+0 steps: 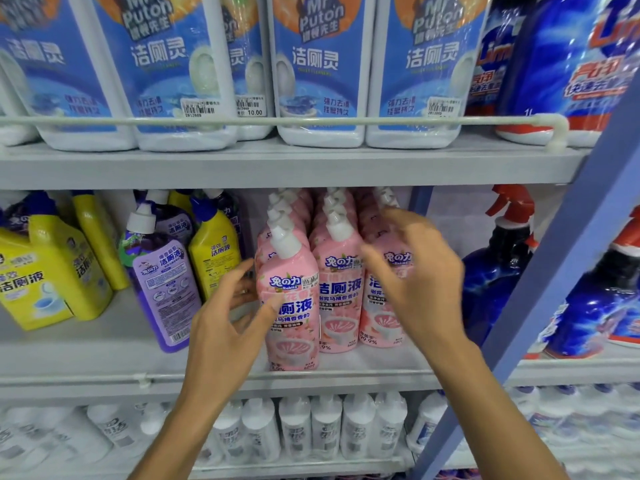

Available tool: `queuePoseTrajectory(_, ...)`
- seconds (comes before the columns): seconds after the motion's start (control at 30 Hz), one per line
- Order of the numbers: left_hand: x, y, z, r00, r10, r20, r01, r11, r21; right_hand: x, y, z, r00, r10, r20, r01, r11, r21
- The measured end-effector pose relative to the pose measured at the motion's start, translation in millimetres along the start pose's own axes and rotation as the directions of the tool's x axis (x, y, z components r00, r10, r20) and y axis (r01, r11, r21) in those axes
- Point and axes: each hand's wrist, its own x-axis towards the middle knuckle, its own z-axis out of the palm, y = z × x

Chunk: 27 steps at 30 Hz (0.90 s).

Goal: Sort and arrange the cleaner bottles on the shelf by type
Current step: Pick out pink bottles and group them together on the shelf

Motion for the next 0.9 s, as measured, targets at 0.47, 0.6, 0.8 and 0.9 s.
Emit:
queuePoseTrajectory(0.47, 66, -39, -5, 0.964, -0.176, 0.198, 0.222, 0.944, -0.246, -17, 73, -3, 0.851, 0.474, 0.224, -0.524, 0.772, 0.359)
queuePoseTrajectory(0.6, 67, -37, -4, 0.970, -0.119, 0.213, 0.173, 0.951, -0.257, -15, 73, -7, 0.852, 0.475, 0.219, -0.523, 0.764, 0.378)
queuePoseTrajectory(0.8, 73, -41, -13, 0.959, -0.097, 0.266, 0.181, 0.934, -0.309, -17, 74, -7, 0.850, 0.480, 0.216, -0.526, 0.747, 0.407)
queuePoseTrajectory(0.9, 78, -50, -17, 0.951, -0.114, 0.289, 0.203, 0.932, -0.301, -17, 73, -4, 0.848, 0.486, 0.210, -0.527, 0.741, 0.416)
